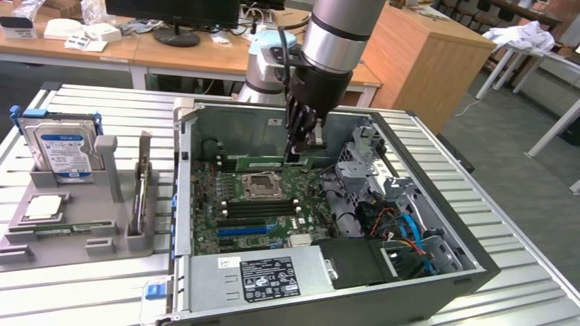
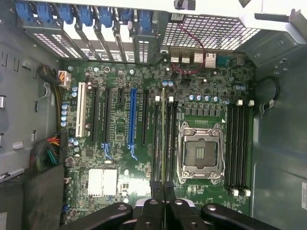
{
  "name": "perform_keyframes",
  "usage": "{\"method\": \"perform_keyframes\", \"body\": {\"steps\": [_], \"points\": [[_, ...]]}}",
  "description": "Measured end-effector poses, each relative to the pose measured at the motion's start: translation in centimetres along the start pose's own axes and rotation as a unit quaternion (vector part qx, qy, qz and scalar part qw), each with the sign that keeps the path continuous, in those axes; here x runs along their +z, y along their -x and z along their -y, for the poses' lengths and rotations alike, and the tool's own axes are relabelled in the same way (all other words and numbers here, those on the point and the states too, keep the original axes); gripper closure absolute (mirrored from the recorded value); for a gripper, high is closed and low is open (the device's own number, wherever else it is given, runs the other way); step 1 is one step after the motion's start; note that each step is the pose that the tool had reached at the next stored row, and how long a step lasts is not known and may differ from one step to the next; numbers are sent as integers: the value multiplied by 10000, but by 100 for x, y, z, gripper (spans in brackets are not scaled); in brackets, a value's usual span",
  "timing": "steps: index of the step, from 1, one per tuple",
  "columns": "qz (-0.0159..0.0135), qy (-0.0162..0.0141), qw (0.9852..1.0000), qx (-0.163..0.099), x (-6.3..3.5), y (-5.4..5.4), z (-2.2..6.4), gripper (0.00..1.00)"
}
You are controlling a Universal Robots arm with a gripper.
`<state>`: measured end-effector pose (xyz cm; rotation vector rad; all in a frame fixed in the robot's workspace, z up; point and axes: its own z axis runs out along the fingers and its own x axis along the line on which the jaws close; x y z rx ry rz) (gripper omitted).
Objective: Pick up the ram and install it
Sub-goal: 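Insert the ram into the slot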
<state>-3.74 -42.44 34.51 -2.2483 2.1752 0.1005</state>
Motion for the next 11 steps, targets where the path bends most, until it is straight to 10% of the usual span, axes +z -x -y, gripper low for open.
{"method": "perform_keyframes", "body": {"steps": [11], "points": [[0,-10,10000,1,97,-5,2,88]]}}
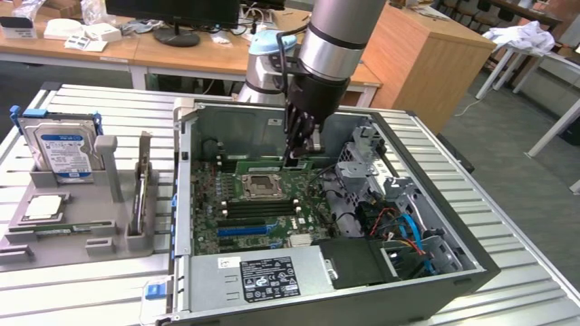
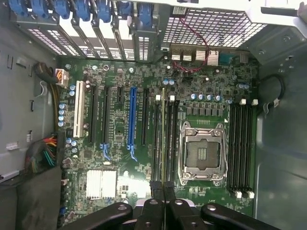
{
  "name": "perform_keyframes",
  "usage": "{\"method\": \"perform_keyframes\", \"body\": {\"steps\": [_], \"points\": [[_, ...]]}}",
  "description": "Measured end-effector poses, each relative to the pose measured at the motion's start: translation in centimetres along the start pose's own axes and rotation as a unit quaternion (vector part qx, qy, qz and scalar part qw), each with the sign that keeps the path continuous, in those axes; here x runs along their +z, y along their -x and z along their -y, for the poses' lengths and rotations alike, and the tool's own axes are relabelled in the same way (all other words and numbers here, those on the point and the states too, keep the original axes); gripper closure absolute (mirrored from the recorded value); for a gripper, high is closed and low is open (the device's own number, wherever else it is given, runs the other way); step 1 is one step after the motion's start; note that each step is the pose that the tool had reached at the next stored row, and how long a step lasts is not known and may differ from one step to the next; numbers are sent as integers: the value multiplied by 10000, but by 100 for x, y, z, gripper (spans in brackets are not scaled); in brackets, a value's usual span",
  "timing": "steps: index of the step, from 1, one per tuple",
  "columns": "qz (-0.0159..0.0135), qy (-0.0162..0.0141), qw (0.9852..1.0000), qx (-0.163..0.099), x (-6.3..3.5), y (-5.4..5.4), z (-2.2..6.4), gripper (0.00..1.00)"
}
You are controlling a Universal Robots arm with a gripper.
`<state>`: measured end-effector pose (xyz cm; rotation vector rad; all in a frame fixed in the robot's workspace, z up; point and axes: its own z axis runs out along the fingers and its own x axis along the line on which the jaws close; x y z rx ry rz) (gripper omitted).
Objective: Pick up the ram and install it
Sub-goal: 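Insert the ram into the slot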
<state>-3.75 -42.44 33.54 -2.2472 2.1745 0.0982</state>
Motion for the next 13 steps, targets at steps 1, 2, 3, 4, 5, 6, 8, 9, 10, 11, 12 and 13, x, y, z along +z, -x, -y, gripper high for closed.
{"method": "perform_keyframes", "body": {"steps": [1,2,3,4,5,6,8,9,10,11,12,13], "points": [[0,-2,10000,0,8,0,0,88],[0,-6,10000,0,29,-1,0,88],[0,-14,10000,-1,63,-3,0,88],[0,-22,10000,-1,92,-5,0,88],[0,-28,10000,-2,117,-6,-1,88],[-1,-30,10000,-1,131,-7,0,88],[-1,-33,10000,0,157,-8,0,88],[-1,-35,10000,0,170,-9,0,88],[-1,-36,10000,1,181,-10,0,88],[-1,-37,10000,2,193,-10,1,88],[-1,-38,10000,3,204,-11,1,88],[0,-38,10000,7,216,-11,1,88]]}}
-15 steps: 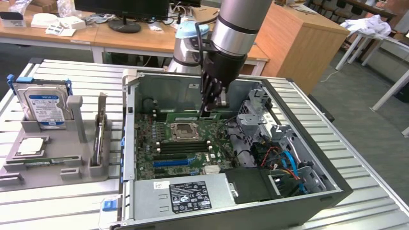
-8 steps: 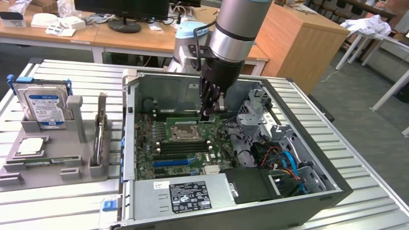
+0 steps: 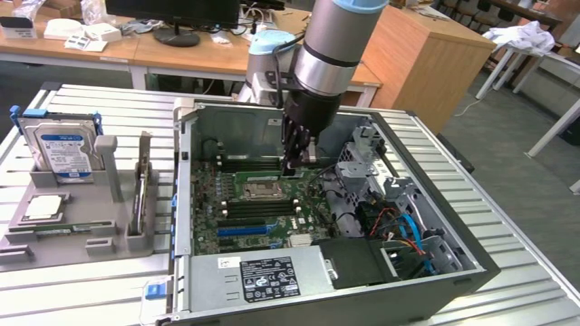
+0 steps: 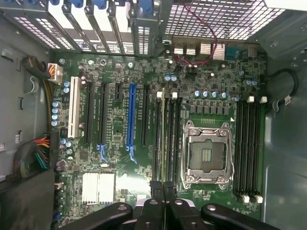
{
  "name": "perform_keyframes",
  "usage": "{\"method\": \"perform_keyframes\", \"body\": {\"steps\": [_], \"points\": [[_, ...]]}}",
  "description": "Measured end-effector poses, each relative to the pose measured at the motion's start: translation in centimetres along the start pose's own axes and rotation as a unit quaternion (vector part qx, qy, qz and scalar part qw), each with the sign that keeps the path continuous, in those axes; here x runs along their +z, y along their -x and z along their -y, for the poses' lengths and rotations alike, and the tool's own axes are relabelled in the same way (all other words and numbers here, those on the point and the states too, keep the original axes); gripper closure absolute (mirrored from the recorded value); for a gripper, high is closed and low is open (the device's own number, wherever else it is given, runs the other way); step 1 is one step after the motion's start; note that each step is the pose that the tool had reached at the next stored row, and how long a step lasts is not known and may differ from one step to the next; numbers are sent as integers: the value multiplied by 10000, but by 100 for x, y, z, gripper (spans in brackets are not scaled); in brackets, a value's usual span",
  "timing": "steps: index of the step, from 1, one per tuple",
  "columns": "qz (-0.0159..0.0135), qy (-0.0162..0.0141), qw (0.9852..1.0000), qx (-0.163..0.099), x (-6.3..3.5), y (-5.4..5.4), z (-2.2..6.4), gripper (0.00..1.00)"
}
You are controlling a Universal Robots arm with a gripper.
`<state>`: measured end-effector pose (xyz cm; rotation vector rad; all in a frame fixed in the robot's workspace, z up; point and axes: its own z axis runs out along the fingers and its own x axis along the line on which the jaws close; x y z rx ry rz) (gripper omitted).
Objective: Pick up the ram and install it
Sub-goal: 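Insert the ram into the slot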
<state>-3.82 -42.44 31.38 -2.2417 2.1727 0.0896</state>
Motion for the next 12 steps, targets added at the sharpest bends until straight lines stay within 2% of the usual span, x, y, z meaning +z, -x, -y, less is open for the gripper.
{"method": "perform_keyframes", "body": {"steps": [12], "points": [[3,-7,9999,140,54,-3,1,88]]}}
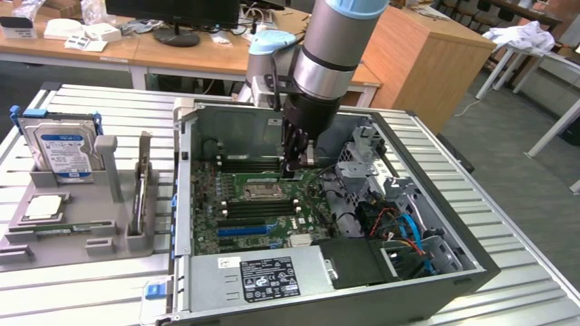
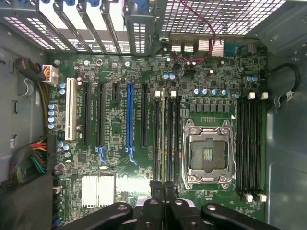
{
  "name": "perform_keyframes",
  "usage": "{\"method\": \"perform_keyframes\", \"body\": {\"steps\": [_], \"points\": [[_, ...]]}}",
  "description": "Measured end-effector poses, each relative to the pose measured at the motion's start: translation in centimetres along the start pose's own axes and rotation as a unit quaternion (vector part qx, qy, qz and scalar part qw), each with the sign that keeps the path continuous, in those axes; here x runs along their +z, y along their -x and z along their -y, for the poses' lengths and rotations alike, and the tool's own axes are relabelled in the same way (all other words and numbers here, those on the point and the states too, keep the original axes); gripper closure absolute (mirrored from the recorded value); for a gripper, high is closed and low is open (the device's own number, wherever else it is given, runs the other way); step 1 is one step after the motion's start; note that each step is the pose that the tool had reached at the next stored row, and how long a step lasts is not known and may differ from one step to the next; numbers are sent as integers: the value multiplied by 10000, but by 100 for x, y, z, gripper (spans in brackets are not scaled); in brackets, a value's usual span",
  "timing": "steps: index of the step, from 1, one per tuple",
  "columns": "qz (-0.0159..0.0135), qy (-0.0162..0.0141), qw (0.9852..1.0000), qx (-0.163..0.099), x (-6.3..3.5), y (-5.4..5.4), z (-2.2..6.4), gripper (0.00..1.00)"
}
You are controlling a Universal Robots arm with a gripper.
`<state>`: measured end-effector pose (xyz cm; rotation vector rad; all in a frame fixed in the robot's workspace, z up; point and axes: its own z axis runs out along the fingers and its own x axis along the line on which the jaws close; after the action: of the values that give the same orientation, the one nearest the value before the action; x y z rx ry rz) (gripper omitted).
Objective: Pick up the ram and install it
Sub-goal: 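Insert the ram into the slot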
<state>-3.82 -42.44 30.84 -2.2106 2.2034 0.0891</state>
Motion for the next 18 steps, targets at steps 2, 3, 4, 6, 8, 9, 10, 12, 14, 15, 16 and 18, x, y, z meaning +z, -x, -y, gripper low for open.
{"method": "perform_keyframes", "body": {"steps": [2,3,4,6,8,9,10,12,14,15,16,18], "points": [[3,-1,10000,0,9,0,1,88],[2,-2,10000,0,16,-1,1,88],[0,-1,10000,0,23,-1,1,88],[0,-2,10000,0,44,-2,1,88],[0,-2,10000,0,63,-3,2,88],[0,-3,10000,0,71,-4,2,88],[0,-3,10000,0,77,-4,2,88],[0,-4,10000,0,93,-5,2,88],[0,-5,10000,0,115,-6,3,88],[0,-5,10000,0,126,-7,3,88],[1,-6,10000,0,137,-7,4,88],[0,-7,10000,0,157,-8,4,88]]}}
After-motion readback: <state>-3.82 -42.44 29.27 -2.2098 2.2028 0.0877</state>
